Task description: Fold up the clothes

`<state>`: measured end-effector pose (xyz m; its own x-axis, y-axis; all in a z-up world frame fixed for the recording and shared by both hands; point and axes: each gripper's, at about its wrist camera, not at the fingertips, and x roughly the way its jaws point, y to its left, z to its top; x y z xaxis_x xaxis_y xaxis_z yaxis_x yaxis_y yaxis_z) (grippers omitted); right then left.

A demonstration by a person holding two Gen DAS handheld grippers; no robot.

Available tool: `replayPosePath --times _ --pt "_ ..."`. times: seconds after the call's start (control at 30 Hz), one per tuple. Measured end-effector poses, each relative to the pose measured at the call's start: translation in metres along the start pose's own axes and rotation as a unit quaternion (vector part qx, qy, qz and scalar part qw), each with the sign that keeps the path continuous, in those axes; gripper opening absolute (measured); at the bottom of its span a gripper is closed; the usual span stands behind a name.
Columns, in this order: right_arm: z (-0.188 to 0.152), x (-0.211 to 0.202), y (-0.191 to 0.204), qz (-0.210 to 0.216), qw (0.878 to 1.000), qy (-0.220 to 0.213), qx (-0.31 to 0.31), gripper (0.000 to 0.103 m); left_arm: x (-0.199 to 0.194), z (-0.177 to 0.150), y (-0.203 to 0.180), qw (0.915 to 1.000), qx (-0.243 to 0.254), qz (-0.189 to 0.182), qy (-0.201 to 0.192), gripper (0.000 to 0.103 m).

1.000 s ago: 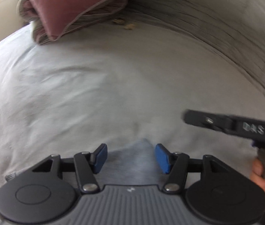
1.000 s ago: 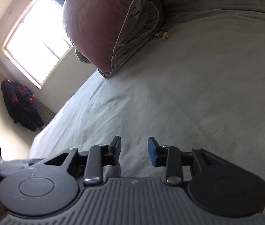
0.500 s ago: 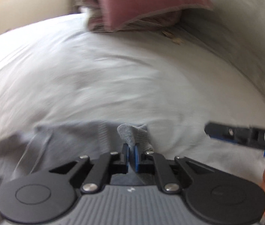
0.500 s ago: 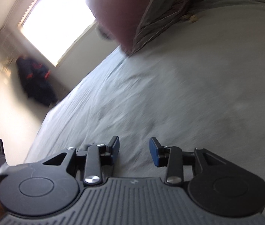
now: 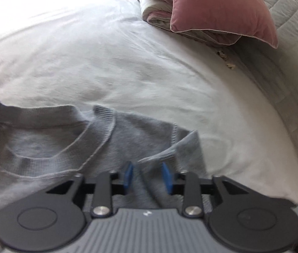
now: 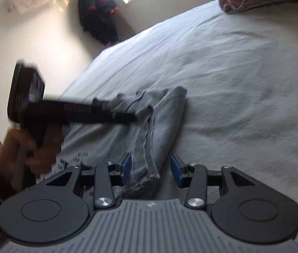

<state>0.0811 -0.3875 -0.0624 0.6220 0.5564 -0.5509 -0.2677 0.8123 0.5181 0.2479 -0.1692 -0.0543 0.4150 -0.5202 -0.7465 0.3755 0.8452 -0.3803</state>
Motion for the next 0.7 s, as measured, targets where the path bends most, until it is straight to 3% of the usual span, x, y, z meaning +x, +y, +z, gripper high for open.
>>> replayPosePath --times 0.07,0.2,0.3,0.43,0.5,0.7 --pt "-0.003 0.002 0.004 -0.009 1.0 0.011 -0.014 0.043 0.002 0.001 -0.004 0.9999 -0.001 -0.009 0.011 0.042" --pt "-0.006 -0.003 0.009 -0.007 0.999 0.017 -0.034 0.024 0.01 0.009 -0.007 0.9995 -0.02 -0.004 0.025 0.042" --pt "-0.007 -0.008 0.013 0.001 0.999 0.014 -0.051 0.014 0.014 0.015 -0.007 0.9983 -0.038 0.006 0.043 0.042" --pt "-0.007 -0.009 0.019 0.016 0.998 0.01 -0.067 0.014 0.01 0.023 -0.006 0.997 -0.059 0.005 0.05 0.046" --pt "-0.007 -0.008 0.024 0.023 0.997 0.006 -0.076 0.014 0.011 0.022 -0.006 0.9966 -0.063 0.012 0.052 0.058" --pt "-0.006 -0.002 0.036 0.027 0.995 0.013 -0.095 0.014 0.014 0.02 -0.005 0.9951 -0.073 0.033 0.058 0.059"
